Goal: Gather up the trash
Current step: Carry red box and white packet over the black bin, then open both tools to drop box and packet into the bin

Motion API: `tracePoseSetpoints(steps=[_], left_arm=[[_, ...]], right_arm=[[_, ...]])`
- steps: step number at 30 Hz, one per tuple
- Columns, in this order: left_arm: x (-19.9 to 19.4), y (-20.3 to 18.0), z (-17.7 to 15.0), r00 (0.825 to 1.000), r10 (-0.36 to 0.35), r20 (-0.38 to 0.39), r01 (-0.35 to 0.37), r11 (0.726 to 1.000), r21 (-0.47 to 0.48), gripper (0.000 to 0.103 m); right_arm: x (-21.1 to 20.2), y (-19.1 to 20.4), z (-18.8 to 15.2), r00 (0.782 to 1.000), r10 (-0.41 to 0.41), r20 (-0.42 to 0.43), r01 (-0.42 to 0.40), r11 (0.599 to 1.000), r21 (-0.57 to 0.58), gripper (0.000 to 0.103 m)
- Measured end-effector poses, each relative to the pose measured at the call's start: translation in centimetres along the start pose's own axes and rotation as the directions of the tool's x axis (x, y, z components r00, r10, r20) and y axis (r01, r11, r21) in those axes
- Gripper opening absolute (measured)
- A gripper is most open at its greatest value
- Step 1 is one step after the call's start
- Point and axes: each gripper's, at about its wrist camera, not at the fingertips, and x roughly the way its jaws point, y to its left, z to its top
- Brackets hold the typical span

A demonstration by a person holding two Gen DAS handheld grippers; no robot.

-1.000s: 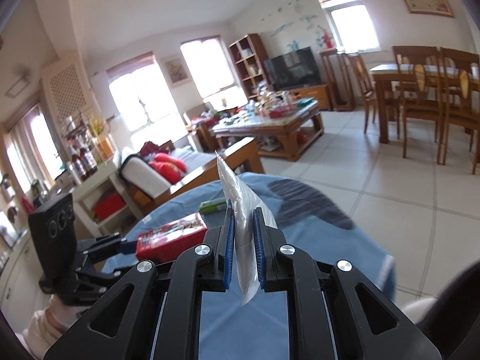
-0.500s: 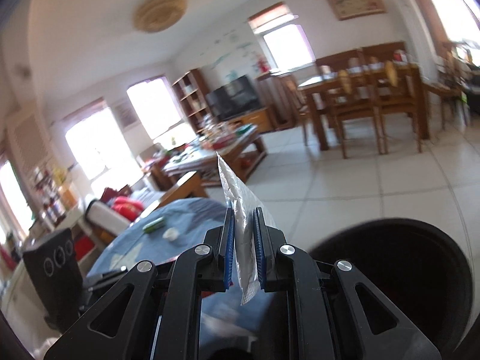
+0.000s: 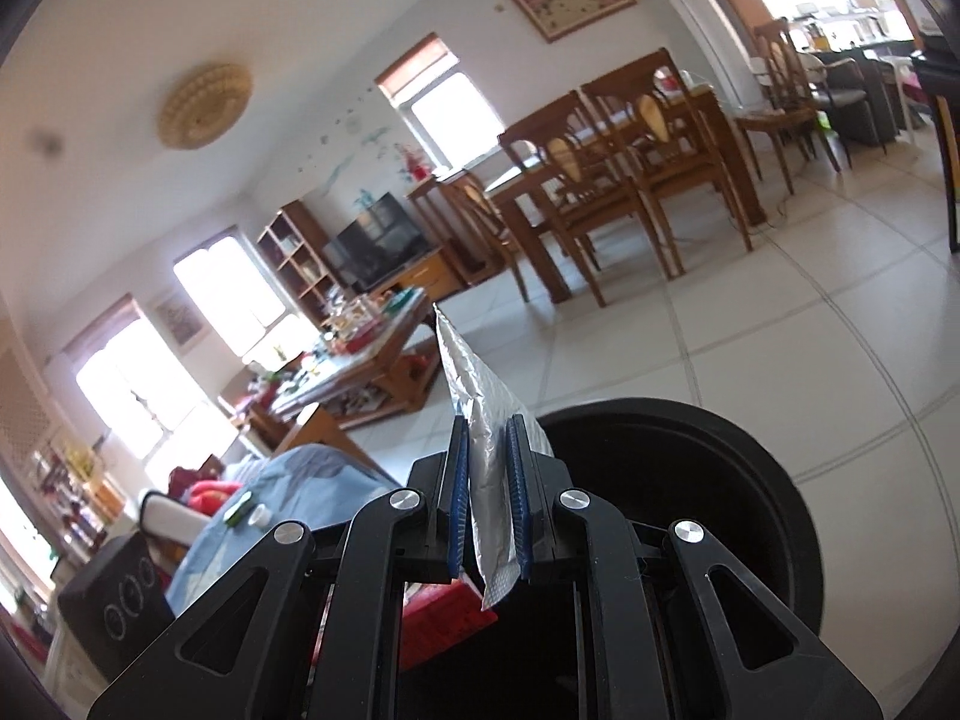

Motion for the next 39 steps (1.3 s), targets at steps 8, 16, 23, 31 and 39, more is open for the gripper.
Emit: tracePoseSetpoints(steps=[8, 16, 23, 31, 39], left_arm=[[2.3, -1.1, 0.0, 0.999, 0.023, -0.037, -0.021, 0.999, 0.049, 0.05], [2.7, -2.0, -0.6, 0.998, 0.036, -0.051, -0.032, 0.996, 0.084, 0.05], [2.9, -2.1, -0.9, 0.998, 0.046, -0.051, -0.041, 0.994, 0.102, 0.05], [2.9, -2.1, -0.8, 0.996, 0.081, -0.043, -0.076, 0.991, 0.112, 0.066], [1.9, -2.5, -0.7, 0.989, 0.15, 0.007, -0.149, 0.979, 0.14, 0.098]], right_arm=[[1.2, 0.3, -1.8, 0.999, -0.033, -0.029, 0.033, 0.999, 0.012, 0.013], [2.3, 0.2, -2.3, 0.998, -0.044, -0.045, 0.045, 0.999, 0.021, 0.013], [3.8, 0.7, -2.2, 0.996, -0.059, -0.073, 0.059, 0.998, 0.002, 0.016], [3.8, 1.3, -2.0, 0.995, -0.087, -0.049, 0.087, 0.996, -0.015, 0.068], [3.3, 0.8, -2.4, 0.997, -0.07, -0.036, 0.07, 0.997, 0.014, 0.088]])
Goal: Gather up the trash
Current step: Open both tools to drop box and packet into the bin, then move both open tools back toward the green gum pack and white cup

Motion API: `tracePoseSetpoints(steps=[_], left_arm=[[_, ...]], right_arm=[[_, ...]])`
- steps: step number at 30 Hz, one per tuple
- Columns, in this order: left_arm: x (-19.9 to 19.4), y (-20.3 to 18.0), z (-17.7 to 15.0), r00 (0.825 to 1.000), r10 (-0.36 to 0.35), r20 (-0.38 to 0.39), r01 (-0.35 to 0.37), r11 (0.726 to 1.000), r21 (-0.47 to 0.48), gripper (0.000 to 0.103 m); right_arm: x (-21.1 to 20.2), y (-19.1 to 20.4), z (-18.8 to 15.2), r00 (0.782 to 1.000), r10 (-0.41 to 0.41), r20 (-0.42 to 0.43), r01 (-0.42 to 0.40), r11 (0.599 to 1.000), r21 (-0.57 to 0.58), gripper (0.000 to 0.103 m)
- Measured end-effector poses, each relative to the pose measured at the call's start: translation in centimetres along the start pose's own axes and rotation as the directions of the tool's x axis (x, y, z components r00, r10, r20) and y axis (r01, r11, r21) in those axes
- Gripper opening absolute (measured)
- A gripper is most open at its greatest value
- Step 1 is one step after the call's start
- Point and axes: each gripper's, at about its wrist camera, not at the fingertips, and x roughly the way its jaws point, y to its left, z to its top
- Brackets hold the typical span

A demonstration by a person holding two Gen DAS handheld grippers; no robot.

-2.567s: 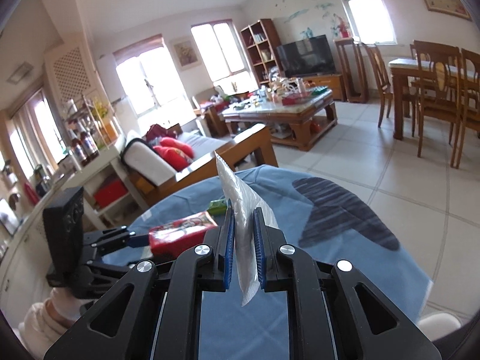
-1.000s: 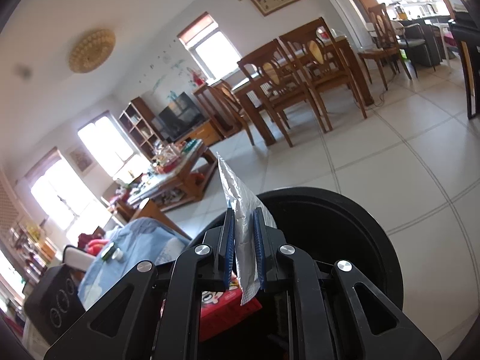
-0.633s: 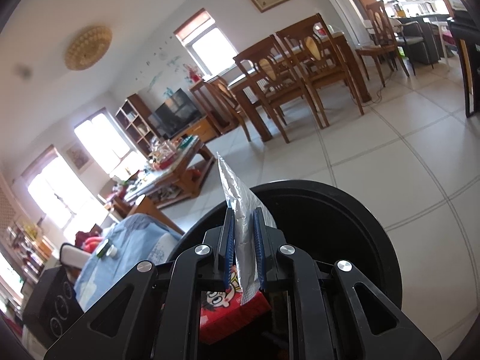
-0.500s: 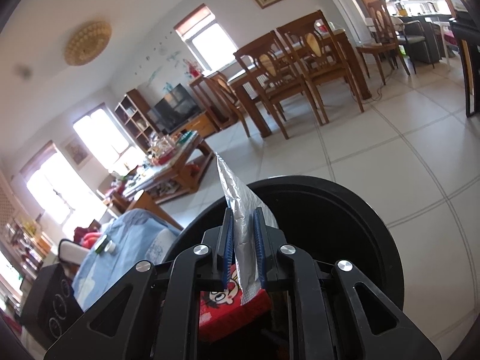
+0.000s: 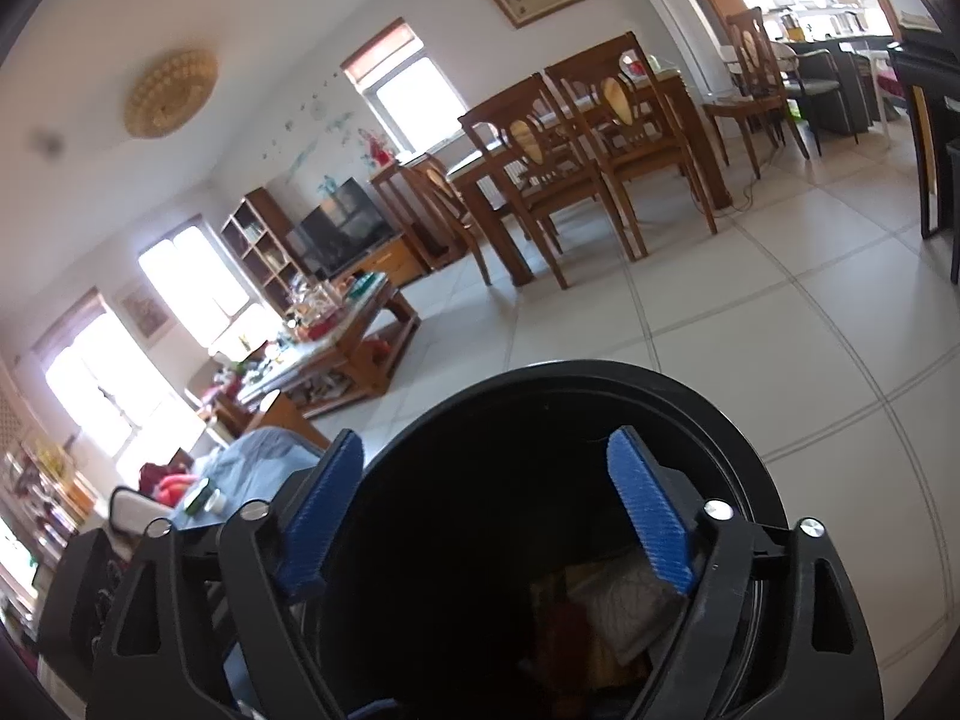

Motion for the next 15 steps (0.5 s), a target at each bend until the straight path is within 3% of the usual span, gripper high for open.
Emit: tracePoseSetpoints(steps=[6, 15], left_arm=[[-0.6, -0.1, 0.1, 1.0, 0.012, 0.012, -0.012, 1.0, 0.006, 0.098], [-2.7, 0.5, -0.3, 0.998, 0.035, 0.049, -0.035, 0.999, -0.001, 0.098]], right_arm=[[0.0, -0.2, -0.5, 1.0, 0.012, -0.01, -0.012, 0.999, 0.036, 0.098], [0.5, 1.1, -0.6, 0.998, 0.019, -0.062, -0.016, 0.998, 0.053, 0.098]])
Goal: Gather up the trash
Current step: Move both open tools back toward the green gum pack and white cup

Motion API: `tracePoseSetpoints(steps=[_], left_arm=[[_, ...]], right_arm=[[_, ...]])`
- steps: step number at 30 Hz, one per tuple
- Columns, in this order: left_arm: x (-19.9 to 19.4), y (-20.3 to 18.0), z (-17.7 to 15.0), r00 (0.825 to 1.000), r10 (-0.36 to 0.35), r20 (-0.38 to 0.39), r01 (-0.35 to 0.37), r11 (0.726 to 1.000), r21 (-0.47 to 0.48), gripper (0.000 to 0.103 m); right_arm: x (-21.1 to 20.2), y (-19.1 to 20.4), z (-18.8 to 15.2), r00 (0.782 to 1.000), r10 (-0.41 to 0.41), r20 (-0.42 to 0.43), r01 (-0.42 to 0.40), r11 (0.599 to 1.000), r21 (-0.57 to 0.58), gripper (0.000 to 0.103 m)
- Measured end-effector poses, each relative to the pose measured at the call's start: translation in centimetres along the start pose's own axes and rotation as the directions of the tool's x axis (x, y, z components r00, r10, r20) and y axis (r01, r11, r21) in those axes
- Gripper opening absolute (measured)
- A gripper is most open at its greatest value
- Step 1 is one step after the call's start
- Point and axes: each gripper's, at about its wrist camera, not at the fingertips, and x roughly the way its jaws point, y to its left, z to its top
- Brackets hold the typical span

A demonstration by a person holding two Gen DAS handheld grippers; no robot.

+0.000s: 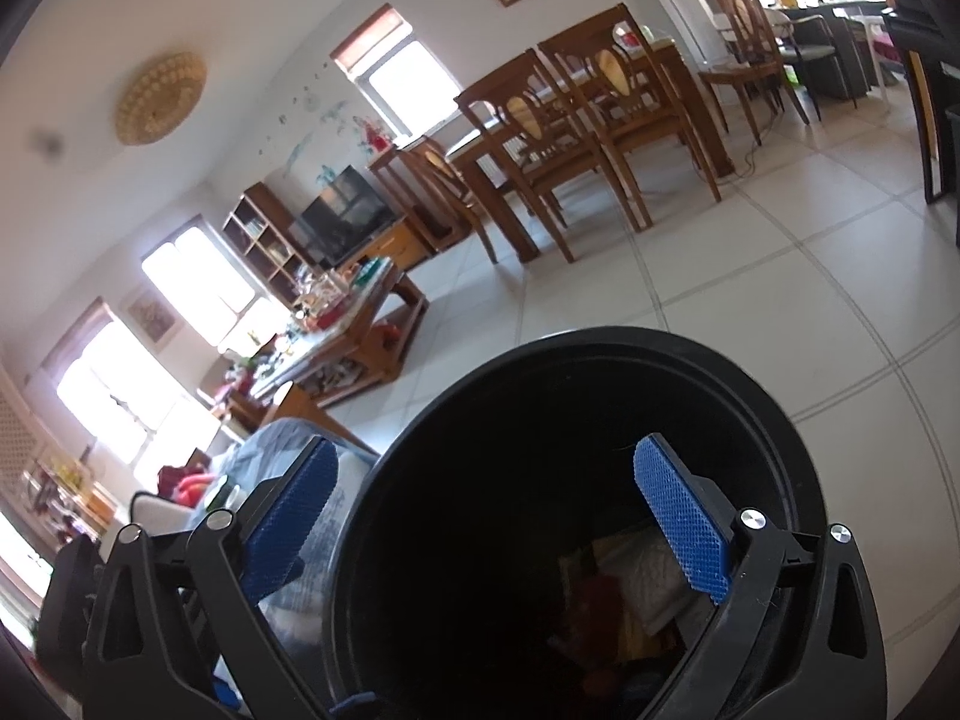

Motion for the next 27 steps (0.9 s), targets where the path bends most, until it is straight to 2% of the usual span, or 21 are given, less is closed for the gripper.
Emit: tracePoseSetpoints(steps=[10, 20, 27], left_arm=[[-3.4, 2.5, -0.8, 0.998, 0.046, 0.034, -0.045, 0.998, -0.052, 0.098], [-7.5, 6.8, -2.3, 0.993, 0.105, 0.053, -0.097, 0.985, -0.143, 0.098], [-11.1, 12.4, -4.7, 0.983, 0.182, 0.03, -0.168, 0.952, -0.255, 0.098]], right_arm=[[1.3, 4.2, 0.3, 0.999, -0.002, -0.044, 0.0, 0.999, -0.048, 0.098], [5.0, 13.3, -0.9, 0.993, 0.033, -0.111, -0.054, 0.979, -0.197, 0.098], [9.3, 20.9, -3.0, 0.987, 0.053, -0.154, -0.098, 0.949, -0.298, 0.098]])
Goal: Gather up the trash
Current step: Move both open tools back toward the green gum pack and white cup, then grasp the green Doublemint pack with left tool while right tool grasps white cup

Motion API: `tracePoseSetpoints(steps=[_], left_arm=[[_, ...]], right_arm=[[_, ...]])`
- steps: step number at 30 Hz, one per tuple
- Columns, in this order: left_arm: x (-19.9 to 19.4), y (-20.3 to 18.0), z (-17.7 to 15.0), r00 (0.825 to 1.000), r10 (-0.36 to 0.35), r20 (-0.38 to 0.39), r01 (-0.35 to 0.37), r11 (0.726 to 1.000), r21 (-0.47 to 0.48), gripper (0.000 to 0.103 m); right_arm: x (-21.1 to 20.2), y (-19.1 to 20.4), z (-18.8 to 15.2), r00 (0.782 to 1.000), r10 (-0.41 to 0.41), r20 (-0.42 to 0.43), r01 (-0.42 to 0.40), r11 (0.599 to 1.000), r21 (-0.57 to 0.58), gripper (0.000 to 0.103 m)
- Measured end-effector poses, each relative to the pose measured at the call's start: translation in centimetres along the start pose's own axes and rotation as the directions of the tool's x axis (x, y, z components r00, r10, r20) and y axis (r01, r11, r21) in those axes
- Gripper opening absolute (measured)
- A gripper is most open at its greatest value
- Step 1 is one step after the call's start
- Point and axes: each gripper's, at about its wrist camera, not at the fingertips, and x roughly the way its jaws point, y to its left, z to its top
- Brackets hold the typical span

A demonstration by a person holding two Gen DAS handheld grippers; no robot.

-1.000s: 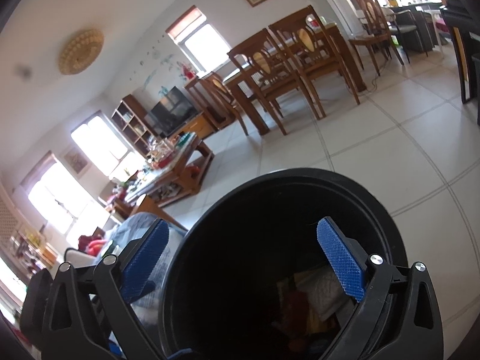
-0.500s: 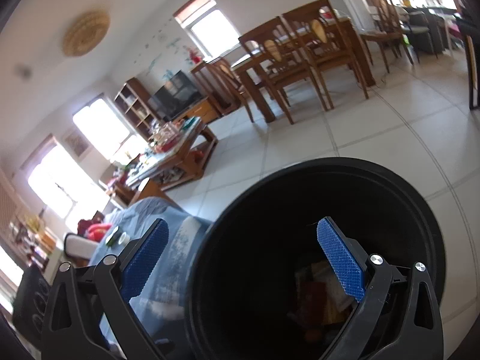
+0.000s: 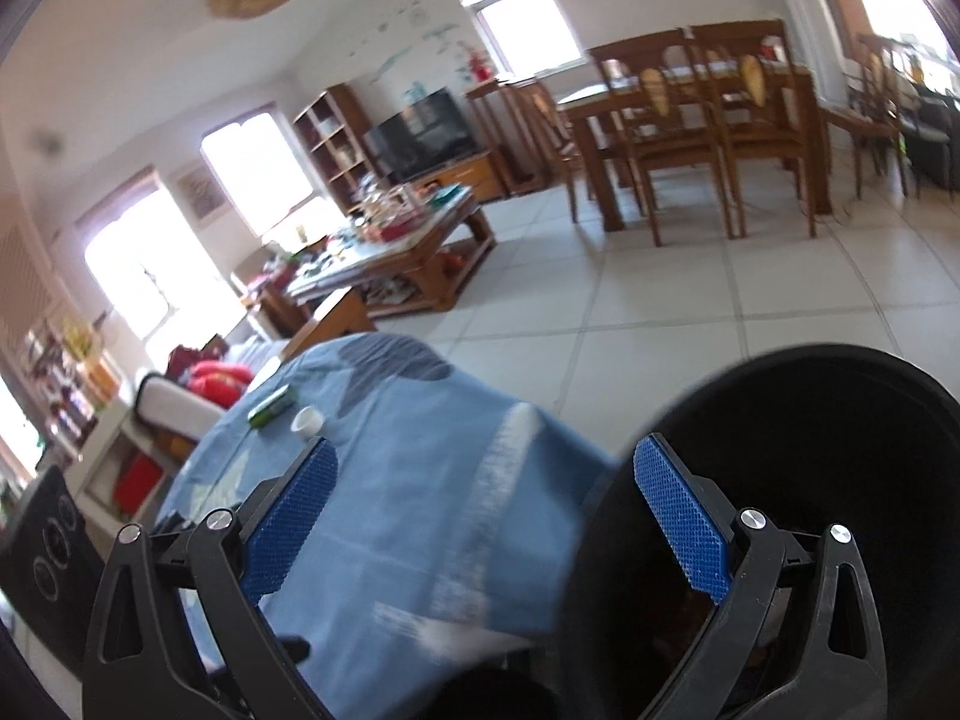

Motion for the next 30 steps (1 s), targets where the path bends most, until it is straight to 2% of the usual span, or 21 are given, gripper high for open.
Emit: tracePoseSetpoints(steps=[7, 15, 22, 25, 30], left_arm=[[-2.5, 8.4, -1.2, 0.997, 0.071, -0.025, -0.074, 0.988, -0.134, 0.098], [-4.2, 17.5, -2.0, 0.988, 0.139, -0.065, -0.15, 0.965, -0.213, 0.098], [-1.5, 25.9, -1.1, 0.972, 0.165, -0.169, -0.198, 0.959, -0.204, 0.098], [0.5, 27.8, -1.0, 0.964, 0.155, -0.215, -0.195, 0.965, -0.178, 0.098], [2.7, 29.7, -1.6, 0.948, 0.15, -0.282, -0.196, 0.97, -0.142, 0.098]], right_arm=[[6.7, 7.8, 0.4, 0.999, 0.017, -0.047, -0.022, 0.993, -0.115, 0.098], [14.8, 15.3, 0.5, 0.994, 0.017, -0.112, -0.045, 0.966, -0.253, 0.098], [21.8, 20.8, -0.4, 0.984, -0.027, -0.178, -0.052, 0.905, -0.422, 0.095], [24.7, 21.9, -0.8, 0.973, -0.045, -0.229, -0.07, 0.88, -0.47, 0.083], [27.8, 22.7, -1.2, 0.962, -0.055, -0.268, -0.09, 0.863, -0.498, 0.08]])
